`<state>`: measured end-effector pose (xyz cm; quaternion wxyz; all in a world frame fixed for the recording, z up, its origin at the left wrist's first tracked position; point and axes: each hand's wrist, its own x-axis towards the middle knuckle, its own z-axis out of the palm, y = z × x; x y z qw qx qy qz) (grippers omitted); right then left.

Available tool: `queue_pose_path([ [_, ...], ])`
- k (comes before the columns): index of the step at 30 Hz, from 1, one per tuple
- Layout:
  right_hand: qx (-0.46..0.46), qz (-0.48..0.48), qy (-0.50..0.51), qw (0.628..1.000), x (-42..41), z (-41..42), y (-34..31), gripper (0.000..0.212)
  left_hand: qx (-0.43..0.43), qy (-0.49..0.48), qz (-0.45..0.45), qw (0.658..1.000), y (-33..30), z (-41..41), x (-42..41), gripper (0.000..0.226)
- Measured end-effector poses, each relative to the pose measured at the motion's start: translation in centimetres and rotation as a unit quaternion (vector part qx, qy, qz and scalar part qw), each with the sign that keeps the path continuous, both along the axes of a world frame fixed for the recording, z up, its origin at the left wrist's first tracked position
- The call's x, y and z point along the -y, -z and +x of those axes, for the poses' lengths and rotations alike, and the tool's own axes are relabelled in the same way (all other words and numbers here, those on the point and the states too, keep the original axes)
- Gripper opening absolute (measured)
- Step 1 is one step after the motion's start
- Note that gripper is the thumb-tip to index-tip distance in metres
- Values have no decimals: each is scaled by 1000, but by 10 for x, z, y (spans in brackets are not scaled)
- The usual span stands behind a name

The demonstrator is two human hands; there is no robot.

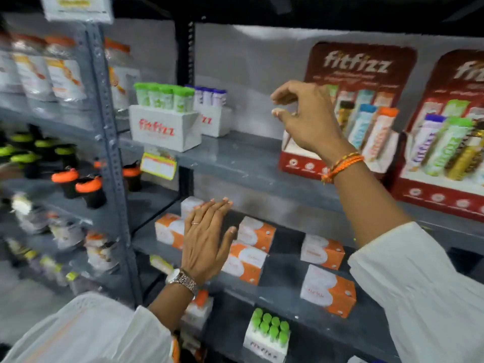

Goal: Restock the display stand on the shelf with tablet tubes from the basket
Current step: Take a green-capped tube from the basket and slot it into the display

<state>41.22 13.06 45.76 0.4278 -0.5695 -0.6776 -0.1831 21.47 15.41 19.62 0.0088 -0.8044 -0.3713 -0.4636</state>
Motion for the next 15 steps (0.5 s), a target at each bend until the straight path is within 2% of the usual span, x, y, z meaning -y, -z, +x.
queue_pose_path([
  [5,25,-27,-122,992,-19,-90,71,17,3,-83,-90,992,72,-68,26,49],
  [8,24,-87,-213,973,-37,-143,130,19,3,-133,-142,981,119,-111,54,49],
  [12,23,-236,-311,920,-52,-208,219,20,-15,-207,-211,955,180,-156,114,51],
  [15,45,-348,-339,873,-52,-248,287,20,-10,-247,-257,934,216,-175,161,51],
])
